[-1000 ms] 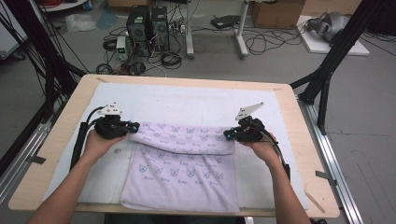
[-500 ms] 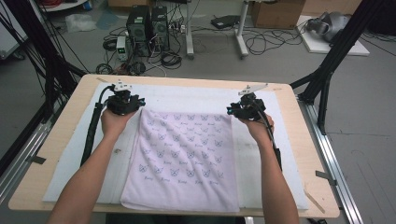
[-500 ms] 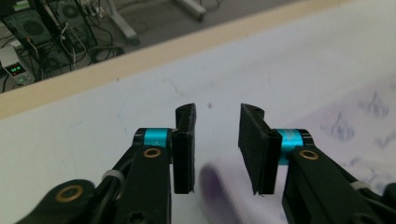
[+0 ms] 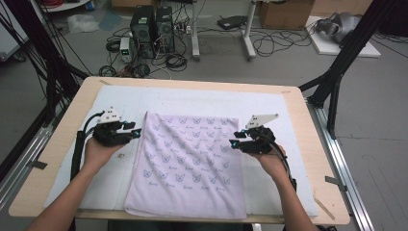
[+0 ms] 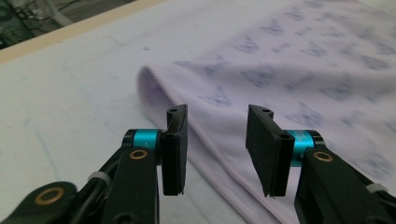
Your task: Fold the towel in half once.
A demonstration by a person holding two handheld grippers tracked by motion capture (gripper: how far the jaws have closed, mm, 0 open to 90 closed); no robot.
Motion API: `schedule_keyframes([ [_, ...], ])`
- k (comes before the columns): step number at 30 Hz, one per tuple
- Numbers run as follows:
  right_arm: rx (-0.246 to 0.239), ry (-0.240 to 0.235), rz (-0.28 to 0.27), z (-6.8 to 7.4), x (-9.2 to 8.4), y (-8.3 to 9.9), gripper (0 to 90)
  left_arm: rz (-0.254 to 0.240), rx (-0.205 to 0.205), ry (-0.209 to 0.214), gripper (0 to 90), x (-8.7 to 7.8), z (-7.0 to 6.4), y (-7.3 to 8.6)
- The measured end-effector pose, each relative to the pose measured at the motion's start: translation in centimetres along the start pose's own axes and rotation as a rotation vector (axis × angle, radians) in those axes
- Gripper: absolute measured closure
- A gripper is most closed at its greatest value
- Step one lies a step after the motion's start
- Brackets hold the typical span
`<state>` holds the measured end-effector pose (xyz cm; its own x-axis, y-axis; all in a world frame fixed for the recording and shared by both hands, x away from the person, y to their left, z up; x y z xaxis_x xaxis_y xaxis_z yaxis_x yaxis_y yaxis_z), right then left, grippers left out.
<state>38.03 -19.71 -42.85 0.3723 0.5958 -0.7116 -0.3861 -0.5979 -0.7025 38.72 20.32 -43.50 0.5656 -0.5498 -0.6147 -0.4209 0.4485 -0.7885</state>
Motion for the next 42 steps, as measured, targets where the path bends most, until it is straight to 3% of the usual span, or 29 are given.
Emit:
schedule_keyframes([
  [3, -0.020, -0.050, 0.035, 2.2, -0.1, 0.6, 55.7, 0.030, 0.023, 0.046, 57.1, -0.4, -1.7, 1.8],
  [6, -0.058, -0.070, -0.005, 4.4, -0.5, 1.4, 56.3, 0.048, 0.046, 0.091, 55.7, -0.9, -3.4, 3.4],
  [10, -0.061, -0.113, -0.014, 6.7, -0.7, 3.6, 56.1, 0.061, 0.101, 0.153, 55.4, -2.4, -5.9, 5.2],
  [15, -0.060, -0.172, -0.015, 8.7, -0.9, 5.8, 56.5, 0.086, 0.155, 0.250, 56.4, -3.9, -8.7, 7.1],
  [17, -0.086, -0.190, 0.008, 9.6, -0.9, 6.5, 59.1, 0.105, 0.178, 0.288, 58.3, -4.0, -9.8, 7.8],
  [19, -0.111, -0.199, 0.035, 10.3, -0.7, 7.1, 61.4, 0.137, 0.205, 0.300, 62.6, -3.8, -10.7, 8.6],
  [20, -0.112, -0.209, 0.049, 10.5, -0.4, 7.3, 62.3, 0.116, 0.213, 0.285, 67.3, -3.8, -10.9, 8.8],
  [21, -0.111, -0.216, 0.066, 10.7, -0.2, 7.6, 62.2, 0.110, 0.212, 0.296, 77.0, -3.9, -11.0, 8.9],
  [22, -0.109, -0.220, 0.073, 10.7, 0.2, 7.8, 62.2, 0.124, 0.212, 0.294, 85.5, -4.0, -11.0, 8.8],
  [23, -0.102, -0.227, 0.068, 10.8, 0.3, 7.8, 62.2, 0.132, 0.213, 0.293, 87.3, -4.2, -10.9, 8.7],
  [30, -0.112, -0.224, 0.068, 11.1, -0.1, 7.7, 61.2, 0.110, 0.217, 0.298, 86.9, -7.2, -11.5, 9.2],
  [33, -0.121, -0.234, 0.067, 11.3, -0.4, 7.7, 60.8, 0.132, 0.212, 0.279, 68.5, -6.8, -11.5, 9.6],
  [35, -0.128, -0.246, 0.053, 11.5, -0.5, 7.6, 61.1, 0.142, 0.201, 0.284, 66.1, -6.3, -11.3, 9.7],
  [38, -0.141, -0.256, 0.077, 11.9, -0.5, 8.0, 64.5, 0.156, 0.202, 0.286, 71.9, -5.6, -11.3, 10.0],
  [40, -0.147, -0.257, 0.081, 12.0, -0.4, 8.4, 73.8, 0.162, 0.199, 0.294, 84.6, -5.8, -11.2, 10.1],
  [42, -0.156, -0.277, 0.083, 12.0, -0.5, 8.5, 79.0, 0.159, 0.199, 0.292, 85.8, -6.1, -11.2, 10.2],
])
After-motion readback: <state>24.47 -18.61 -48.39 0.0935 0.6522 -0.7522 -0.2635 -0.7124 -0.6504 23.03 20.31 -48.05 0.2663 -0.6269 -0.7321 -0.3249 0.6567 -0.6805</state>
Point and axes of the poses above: each handheld gripper's, and its own axes: x roughly forward along the jaws, y roughly out of its underside, z roughly to its left, the point moved 6 cm from there along x, roughly forward along the jaws, and after that the axes turned 6 degrees about z, right-handed, at the moved point
